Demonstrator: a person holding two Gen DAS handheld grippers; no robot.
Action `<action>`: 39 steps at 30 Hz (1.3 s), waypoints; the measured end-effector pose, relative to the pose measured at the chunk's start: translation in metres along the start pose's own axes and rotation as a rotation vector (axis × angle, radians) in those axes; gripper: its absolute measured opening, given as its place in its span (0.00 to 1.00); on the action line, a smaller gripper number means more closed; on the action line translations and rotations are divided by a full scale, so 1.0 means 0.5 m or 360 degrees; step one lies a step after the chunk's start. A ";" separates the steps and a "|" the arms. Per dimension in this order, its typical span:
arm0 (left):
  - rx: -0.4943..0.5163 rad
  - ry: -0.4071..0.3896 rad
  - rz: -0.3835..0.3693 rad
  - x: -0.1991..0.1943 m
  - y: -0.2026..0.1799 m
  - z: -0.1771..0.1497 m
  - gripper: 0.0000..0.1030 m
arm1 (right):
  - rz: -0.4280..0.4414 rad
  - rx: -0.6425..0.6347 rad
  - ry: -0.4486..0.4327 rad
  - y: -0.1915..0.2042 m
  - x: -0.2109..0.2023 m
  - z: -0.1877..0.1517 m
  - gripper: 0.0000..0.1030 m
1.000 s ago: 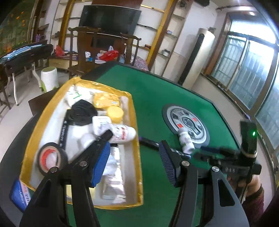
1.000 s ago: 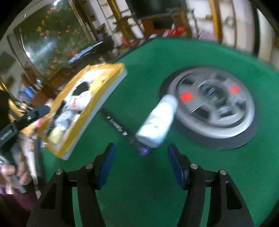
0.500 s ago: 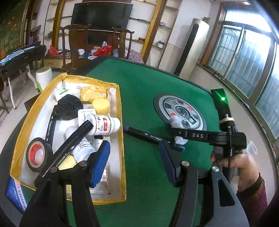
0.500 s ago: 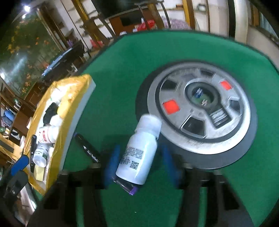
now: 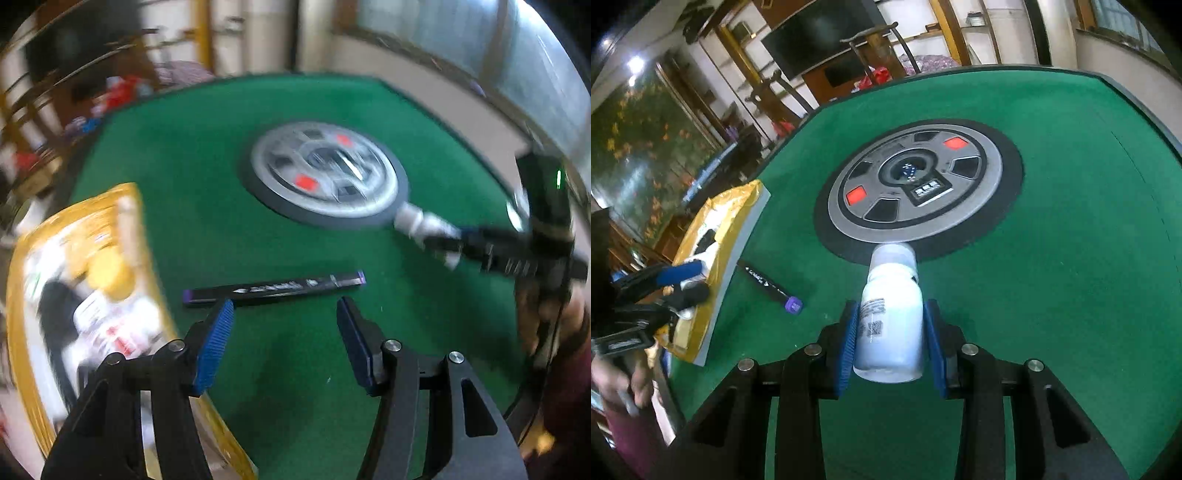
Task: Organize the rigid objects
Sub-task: 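Grasp the black marker with the left tool while the right tool grasps the white bottle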
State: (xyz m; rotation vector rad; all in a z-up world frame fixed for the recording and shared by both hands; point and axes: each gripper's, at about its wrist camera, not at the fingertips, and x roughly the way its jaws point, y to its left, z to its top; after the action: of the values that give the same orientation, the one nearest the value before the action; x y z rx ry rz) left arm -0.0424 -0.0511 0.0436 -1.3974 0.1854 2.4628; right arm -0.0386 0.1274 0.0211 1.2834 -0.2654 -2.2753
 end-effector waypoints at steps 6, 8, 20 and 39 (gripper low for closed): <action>0.0464 0.0097 0.0151 0.048 -0.053 -0.001 0.55 | 0.0085 -0.0018 -0.0017 0.012 -0.008 0.012 0.29; 0.0522 0.0130 0.0191 0.067 -0.063 0.002 0.55 | 0.0105 -0.0025 -0.0017 0.019 -0.007 0.011 0.29; 0.0363 0.0235 0.0167 0.108 -0.037 0.036 0.56 | 0.0099 0.0014 -0.0013 0.011 -0.007 0.006 0.29; -0.0063 0.0057 -0.0035 0.080 -0.137 -0.027 0.63 | -0.0072 -0.0124 -0.0044 0.034 -0.004 0.001 0.29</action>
State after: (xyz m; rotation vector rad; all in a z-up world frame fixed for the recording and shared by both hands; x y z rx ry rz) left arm -0.0287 0.0184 0.0049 -1.4528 0.1290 2.4379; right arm -0.0324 0.1140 0.0296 1.2306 -0.1575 -2.3191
